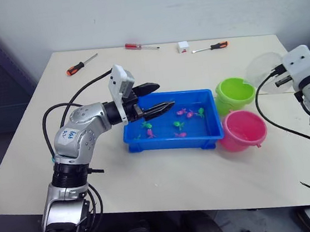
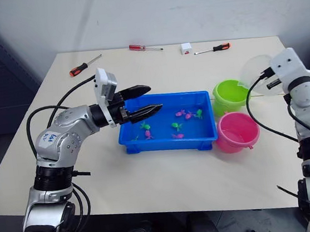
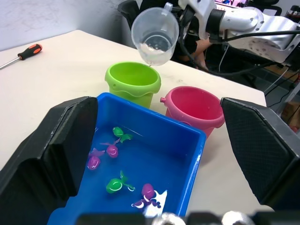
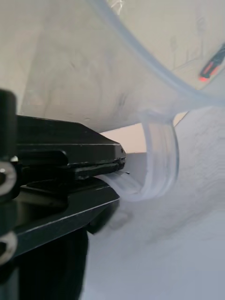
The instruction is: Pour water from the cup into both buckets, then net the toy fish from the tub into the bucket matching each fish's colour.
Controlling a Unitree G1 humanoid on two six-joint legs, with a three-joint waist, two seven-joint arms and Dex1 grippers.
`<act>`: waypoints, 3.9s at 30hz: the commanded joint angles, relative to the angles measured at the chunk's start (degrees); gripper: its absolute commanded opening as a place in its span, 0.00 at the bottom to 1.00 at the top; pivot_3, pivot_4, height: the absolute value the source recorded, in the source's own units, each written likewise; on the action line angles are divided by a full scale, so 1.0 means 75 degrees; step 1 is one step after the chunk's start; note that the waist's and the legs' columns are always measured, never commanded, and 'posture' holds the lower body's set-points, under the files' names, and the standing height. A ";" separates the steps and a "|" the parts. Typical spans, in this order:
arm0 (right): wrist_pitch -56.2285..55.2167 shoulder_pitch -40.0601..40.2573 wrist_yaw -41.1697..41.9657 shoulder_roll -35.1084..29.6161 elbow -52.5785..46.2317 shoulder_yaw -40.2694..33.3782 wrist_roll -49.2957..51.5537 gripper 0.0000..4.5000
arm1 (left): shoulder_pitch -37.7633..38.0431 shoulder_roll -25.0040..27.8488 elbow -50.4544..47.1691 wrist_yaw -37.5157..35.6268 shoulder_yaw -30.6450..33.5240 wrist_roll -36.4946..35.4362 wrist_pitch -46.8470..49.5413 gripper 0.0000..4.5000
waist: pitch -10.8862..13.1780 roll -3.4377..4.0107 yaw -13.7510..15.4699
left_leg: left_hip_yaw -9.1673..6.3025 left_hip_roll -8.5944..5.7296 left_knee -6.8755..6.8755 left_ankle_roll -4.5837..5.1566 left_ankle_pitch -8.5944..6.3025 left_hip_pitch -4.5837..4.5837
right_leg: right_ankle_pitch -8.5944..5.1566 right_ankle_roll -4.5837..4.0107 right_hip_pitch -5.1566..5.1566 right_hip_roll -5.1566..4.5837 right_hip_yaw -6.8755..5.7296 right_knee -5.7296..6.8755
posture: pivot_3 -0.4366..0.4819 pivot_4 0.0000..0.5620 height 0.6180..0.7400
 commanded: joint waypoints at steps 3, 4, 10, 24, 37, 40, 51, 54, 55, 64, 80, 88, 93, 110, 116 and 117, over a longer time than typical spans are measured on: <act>-0.1277 -0.0754 -0.0639 -0.0724 0.0490 0.1096 -0.1556 0.01 | 0.0034 0.0022 -0.0353 0.0039 0.0121 0.0043 -0.0153 1.00 | 0.0000 0.0000 -0.0001 | 0.0000 0.0000 -0.0001 0.0000 0.0000 -0.0001 | 0.0000 0.0000 -0.0002 0.0000 0.0000 0.0001 | 0.48 0.27 1.00; -0.1455 -0.0880 -0.0759 -0.0811 0.0586 0.1308 -0.1822 0.01 | 0.0038 0.0018 -0.0358 0.0045 0.0128 0.0039 -0.0155 1.00 | 0.0001 0.0000 0.0000 | 0.0001 0.0000 -0.0001 0.0000 0.0000 -0.0001 | 0.0000 0.0000 -0.0005 0.0000 0.0001 0.0001 | 0.48 0.27 1.00; -0.2193 -0.1493 -0.1406 -0.1225 0.0919 0.2298 -0.3206 0.01 | 0.0050 -0.0015 -0.0357 0.0066 0.0121 0.0037 -0.0209 1.00 | 0.0001 -0.0002 -0.0013 | 0.0001 0.0000 0.0001 -0.0003 0.0001 -0.0003 | 0.0000 0.0000 -0.0009 0.0000 0.0002 0.0002 | 0.48 0.27 1.00; -0.2627 -0.1502 -0.1590 -0.1431 0.0729 0.2299 -0.3500 0.01 | 0.0063 -0.0015 -0.0362 -0.0003 0.0104 0.0011 -0.0228 1.00 | 0.0002 -0.0002 -0.0012 | 0.0002 0.0000 0.0003 -0.0005 0.0002 -0.0005 | 0.0000 0.0000 -0.0008 0.0001 0.0001 0.0004 | 0.48 0.27 1.00; 0.1338 0.1067 -0.0135 0.0398 -0.1678 -0.2636 0.2118 0.01 | 0.0134 0.0143 -0.0811 -0.0975 0.0438 -0.1082 0.0304 1.00 | 0.0006 -0.0009 0.0035 | -0.0024 0.0006 0.0003 -0.0003 0.0001 -0.0027 | 0.0002 0.0003 0.0003 0.0000 -0.0029 0.0012 | 0.48 0.27 1.00; 0.2911 0.2248 -0.0166 0.1099 -0.3176 -0.4261 0.3518 0.01 | 0.0227 0.0433 -0.1136 -0.1583 0.0433 -0.1567 0.0641 1.00 | 0.0004 -0.0007 0.0033 | -0.0032 0.0008 -0.0001 -0.0003 0.0001 -0.0028 | 0.0002 0.0003 0.0003 0.0001 -0.0033 0.0010 | 0.48 0.27 1.00; 0.4449 0.4793 -0.0855 0.3350 -0.5967 -0.5960 0.5248 0.01 | 0.0072 0.0614 -0.1261 -0.2107 0.0235 -0.1876 0.0940 1.00 | -0.0001 0.0003 0.0001 | -0.0023 0.0003 -0.0013 -0.0014 0.0008 0.0012 | 0.0002 0.0003 0.0012 0.0004 -0.0011 0.0010 | 0.48 0.27 1.00; 0.4227 0.5181 -0.1000 0.3701 -0.5931 -0.5892 0.5217 0.01 | -0.0012 0.0543 -0.1182 -0.2105 0.0185 -0.1819 0.0881 1.00 | -0.0001 0.0003 0.0010 | -0.0023 0.0002 -0.0012 -0.0015 0.0008 0.0010 | 0.0002 0.0003 0.0012 0.0007 -0.0005 0.0009 | 0.48 0.27 1.00; 0.4125 0.5285 -0.1014 0.3771 -0.5907 -0.5838 0.5180 0.01 | -0.0033 0.0525 -0.1153 -0.2105 0.0166 -0.1799 0.0864 1.00 | -0.0001 0.0002 0.0013 | -0.0023 0.0002 -0.0012 -0.0014 0.0008 0.0010 | 0.0002 0.0003 0.0012 0.0007 -0.0005 0.0008 | 0.48 0.27 1.00; 0.3311 0.6781 -0.1005 0.4105 -0.6442 -0.5250 0.4663 0.55 | -0.0433 0.0291 -0.0815 -0.2298 -0.0045 -0.1713 0.0739 1.00 | -0.0001 0.0002 0.0014 | -0.0023 0.0000 -0.0019 -0.0014 0.0007 0.0010 | 0.0001 0.0004 0.0011 0.0007 -0.0004 0.0005 | 0.48 0.27 1.00; 0.4125 0.8834 -0.0463 0.4150 -1.0102 -0.5791 0.6258 1.00 | -0.0688 -0.0018 0.0271 -0.3113 -0.0591 -0.1021 0.0052 1.00 | -0.0001 0.0002 -0.0022 | -0.0017 0.0001 -0.0018 -0.0021 0.0004 0.0017 | 0.0000 0.0007 0.0012 0.0010 0.0009 0.0002 | 0.48 0.27 1.00; 0.5127 0.6489 0.2678 0.0193 -1.0234 -0.4480 0.9066 1.00 | 0.1681 0.1553 -0.0970 -0.2250 0.0524 -0.0551 -0.0039 1.00 | 0.0015 -0.0027 -0.0112 | -0.0013 0.0021 -0.0027 -0.0019 0.0002 0.0027 | 0.0000 0.0006 0.0012 0.0032 0.0016 0.0004 | 0.48 0.27 1.00; 0.4933 0.4172 0.4424 -0.0453 -0.9297 -0.2063 0.9039 1.00 | 0.4359 0.2785 -0.2309 -0.1631 0.1661 -0.0060 -0.0159 1.00 | 0.0053 -0.0096 -0.0120 | -0.0033 0.0032 -0.0016 0.0022 -0.0031 0.0011 | 0.0001 0.0004 0.0013 0.0026 0.0005 -0.0017 | 0.48 0.27 1.00; 0.3813 0.1038 0.7421 0.1253 -0.6870 0.1399 0.7292 1.00 | 1.0480 0.1893 -0.3259 -0.0840 0.6261 -0.0304 -0.0175 1.00 | 0.0067 -0.0110 0.0051 | -0.0072 -0.0008 -0.0014 0.0110 -0.0103 -0.0043 | -0.0003 -0.0002 0.0022 -0.0053 -0.0059 -0.0120 | 0.48 0.27 1.00; 0.3908 0.1111 0.7189 0.1436 -0.7051 0.1277 0.7209 1.00 | 0.8622 0.3729 -0.1097 -0.1127 0.5373 0.0473 -0.0603 1.00 | 0.0071 -0.0090 0.0033 | -0.0075 -0.0008 -0.0022 0.0101 -0.0099 -0.0038 | -0.0006 -0.0013 0.0016 -0.0057 -0.0065 -0.0105 | 0.48 0.27 1.00; 0.3920 0.1146 0.7138 0.1442 -0.7093 0.1251 0.7191 1.00 | 0.8187 0.3988 -0.0678 -0.1146 0.5086 0.0630 -0.0660 1.00 | 0.0071 -0.0088 0.0031 | -0.0076 -0.0008 -0.0022 0.0097 -0.0097 -0.0035 | -0.0010 -0.0019 0.0019 -0.0060 -0.0075 -0.0098 | 0.48 0.27 1.00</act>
